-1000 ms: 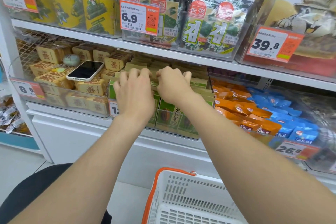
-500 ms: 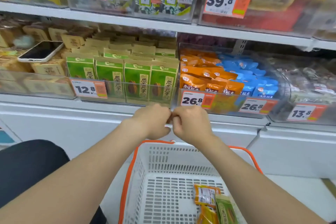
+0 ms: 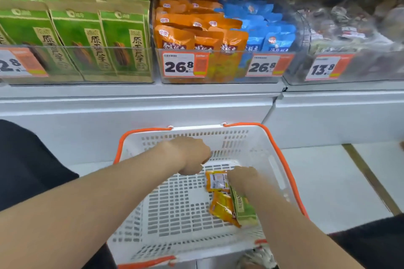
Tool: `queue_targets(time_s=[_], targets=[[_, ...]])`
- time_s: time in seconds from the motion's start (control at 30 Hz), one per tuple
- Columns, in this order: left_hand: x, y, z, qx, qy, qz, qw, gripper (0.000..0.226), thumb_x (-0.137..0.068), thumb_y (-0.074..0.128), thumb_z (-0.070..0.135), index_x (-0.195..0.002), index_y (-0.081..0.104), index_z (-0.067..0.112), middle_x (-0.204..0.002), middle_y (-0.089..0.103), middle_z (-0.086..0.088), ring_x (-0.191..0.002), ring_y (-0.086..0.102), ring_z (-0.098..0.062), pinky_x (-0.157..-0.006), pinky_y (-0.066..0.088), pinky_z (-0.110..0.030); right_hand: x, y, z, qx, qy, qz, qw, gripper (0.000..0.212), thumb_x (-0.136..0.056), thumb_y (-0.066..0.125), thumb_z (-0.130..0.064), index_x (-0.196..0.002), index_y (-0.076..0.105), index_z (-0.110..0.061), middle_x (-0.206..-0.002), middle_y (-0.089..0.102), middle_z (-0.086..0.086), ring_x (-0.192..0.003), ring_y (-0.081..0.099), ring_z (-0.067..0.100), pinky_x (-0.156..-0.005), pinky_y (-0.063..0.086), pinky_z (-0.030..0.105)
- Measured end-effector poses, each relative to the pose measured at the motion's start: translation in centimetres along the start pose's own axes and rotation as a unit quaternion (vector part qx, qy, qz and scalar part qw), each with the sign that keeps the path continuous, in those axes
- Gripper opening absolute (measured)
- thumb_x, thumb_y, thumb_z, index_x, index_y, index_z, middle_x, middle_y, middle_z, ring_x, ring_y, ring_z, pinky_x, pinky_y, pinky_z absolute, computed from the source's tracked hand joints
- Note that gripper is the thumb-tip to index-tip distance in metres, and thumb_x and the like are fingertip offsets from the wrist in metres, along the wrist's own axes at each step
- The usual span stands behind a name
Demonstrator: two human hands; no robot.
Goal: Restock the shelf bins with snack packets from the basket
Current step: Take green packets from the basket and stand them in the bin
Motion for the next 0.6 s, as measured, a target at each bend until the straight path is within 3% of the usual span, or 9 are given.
queue_targets(time_s=[0.07,0.13,0.23,0.3,0.47,0.6], targets=[[-1.0,0.9,0.8,-0.02,0.016,-0.012,1.0,0.024,-0.104,0.051,0.022,-0.123,0.066,0.018,-0.118,0.065,-0.007,-0.098,0.067,-0.031,-0.078,0.056,-0.041,-0.2,2.3,0.0,0.079,-0.009,0.007,0.997,0.037,-0.101,0.056,-0.011,-0.136,0.06,-0.022,-0.134,0.061,0.004,-0.122,0.062,0.028,-0.101,0.049,0.044],[-1.8,1.5,1.3,-0.035,0.027,-0.017,0.999,0.022,-0.105,0.051,0.022,-0.12,0.066,0.016,-0.113,0.066,-0.007,-0.093,0.068,-0.03,-0.068,0.051,-0.038,-0.1,4.3,-0.4,0.126,-0.042,-0.024,0.991,0.046,-0.11,0.045,-0.025,-0.155,0.042,-0.031,-0.161,0.035,0.009,-0.142,0.044,0.035,-0.113,0.038,0.052],[-2.6,1.6,1.5,-0.05,0.031,-0.017,0.998,0.021,-0.105,0.049,0.018,-0.117,0.066,0.014,-0.107,0.064,-0.007,-0.086,0.067,-0.028,-0.06,0.044,-0.035,0.5,5.9,-0.6,0.147,-0.057,-0.059,0.986,0.05,-0.112,0.033,-0.039,-0.162,0.027,-0.039,-0.17,0.011,0.01,-0.151,0.025,0.038,-0.116,0.031,0.053],[-3.0,1.7,1.4,-0.051,0.028,-0.02,0.998,0.02,-0.105,0.049,0.018,-0.116,0.065,0.013,-0.104,0.063,-0.007,-0.08,0.063,-0.026,-0.058,0.042,-0.034,0.5,6.1,-0.4,0.142,-0.046,-0.068,0.987,0.051,-0.112,0.032,-0.041,-0.162,0.024,-0.038,-0.17,0.008,0.009,-0.152,0.02,0.037,-0.116,0.031,0.052],[-3.5,1.9,1.0,-0.047,0.019,-0.024,0.998,0.022,-0.106,0.05,0.02,-0.121,0.065,0.015,-0.11,0.064,-0.007,-0.08,0.061,-0.025,-0.057,0.04,-0.032,-0.8,4.7,-1.0,0.187,-0.063,0.006,0.98,0.037,-0.109,0.048,-0.033,-0.146,0.053,-0.032,-0.164,0.02,0.014,-0.149,0.023,0.037,-0.111,0.037,0.051],[-3.7,2.1,0.9,-0.042,0.021,-0.024,0.999,0.021,-0.106,0.052,0.022,-0.121,0.066,0.015,-0.111,0.066,-0.006,-0.085,0.066,-0.026,-0.059,0.043,-0.033,-1.8,4.5,-1.7,0.236,-0.118,0.033,0.964,0.039,-0.107,0.051,-0.035,-0.145,0.056,-0.03,-0.164,0.028,0.01,-0.152,0.02,0.037,-0.121,0.02,0.057]])
Point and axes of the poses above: each hand's wrist, its own x-axis away from the middle knuckle, its own y-axis out of the palm, z = x × y, the point moved 7 cm from there along -x, towards the middle knuckle
